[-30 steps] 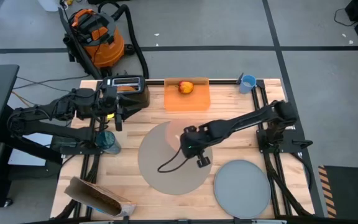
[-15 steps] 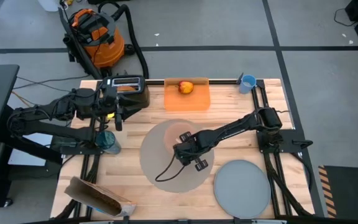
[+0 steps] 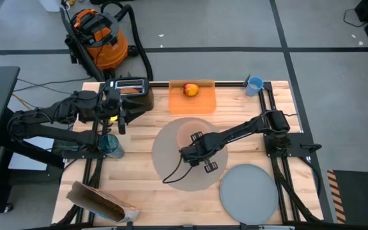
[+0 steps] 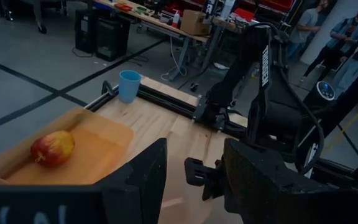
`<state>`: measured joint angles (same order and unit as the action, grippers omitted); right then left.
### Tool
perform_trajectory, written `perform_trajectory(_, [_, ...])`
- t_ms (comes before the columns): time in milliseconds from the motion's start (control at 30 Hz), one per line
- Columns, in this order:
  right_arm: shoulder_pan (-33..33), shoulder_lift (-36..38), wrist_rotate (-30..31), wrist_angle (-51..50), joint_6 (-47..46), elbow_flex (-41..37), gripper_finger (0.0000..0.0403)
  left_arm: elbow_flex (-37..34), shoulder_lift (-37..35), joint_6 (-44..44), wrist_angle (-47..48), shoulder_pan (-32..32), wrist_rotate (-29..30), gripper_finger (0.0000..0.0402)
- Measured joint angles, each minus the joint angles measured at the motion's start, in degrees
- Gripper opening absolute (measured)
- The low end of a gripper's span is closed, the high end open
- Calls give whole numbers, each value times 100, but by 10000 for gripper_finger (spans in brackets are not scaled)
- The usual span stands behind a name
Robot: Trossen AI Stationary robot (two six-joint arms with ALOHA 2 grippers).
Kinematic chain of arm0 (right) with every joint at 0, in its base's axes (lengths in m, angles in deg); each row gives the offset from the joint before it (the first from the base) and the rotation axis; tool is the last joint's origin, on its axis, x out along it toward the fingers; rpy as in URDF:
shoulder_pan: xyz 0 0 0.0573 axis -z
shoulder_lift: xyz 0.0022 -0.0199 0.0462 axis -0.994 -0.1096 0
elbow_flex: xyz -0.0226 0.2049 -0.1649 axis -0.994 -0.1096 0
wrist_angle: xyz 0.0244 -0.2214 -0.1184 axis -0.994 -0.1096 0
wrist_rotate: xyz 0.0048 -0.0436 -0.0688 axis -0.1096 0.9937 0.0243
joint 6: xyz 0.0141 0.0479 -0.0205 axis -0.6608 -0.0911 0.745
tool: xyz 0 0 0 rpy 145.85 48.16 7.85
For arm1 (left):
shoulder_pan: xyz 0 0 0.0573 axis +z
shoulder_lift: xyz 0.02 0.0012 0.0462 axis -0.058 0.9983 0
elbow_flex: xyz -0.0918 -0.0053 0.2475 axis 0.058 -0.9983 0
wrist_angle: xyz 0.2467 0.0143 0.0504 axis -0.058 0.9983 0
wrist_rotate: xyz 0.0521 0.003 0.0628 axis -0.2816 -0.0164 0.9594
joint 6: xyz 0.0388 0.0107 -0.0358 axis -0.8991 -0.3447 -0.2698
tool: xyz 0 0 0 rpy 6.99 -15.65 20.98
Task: Arrange a breakfast setting
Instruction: Put the pink bowl on the gray placemat
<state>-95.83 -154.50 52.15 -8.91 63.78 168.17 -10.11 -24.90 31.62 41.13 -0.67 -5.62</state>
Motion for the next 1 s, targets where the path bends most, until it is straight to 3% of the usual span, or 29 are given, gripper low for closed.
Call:
perform_trajectory(300, [-125,22,-66,-596,-281,280,17,0,-15,71,-7,0,-2,167])
perform_trajectory(700, [-244,-31,-256,-8,-443,7,19,0,-13,62,9,0,-2,167])
perform_trajectory(1000, [-290,-30,-48,-21,-733,-9,73,0,-13,58,35,0,-2,167])
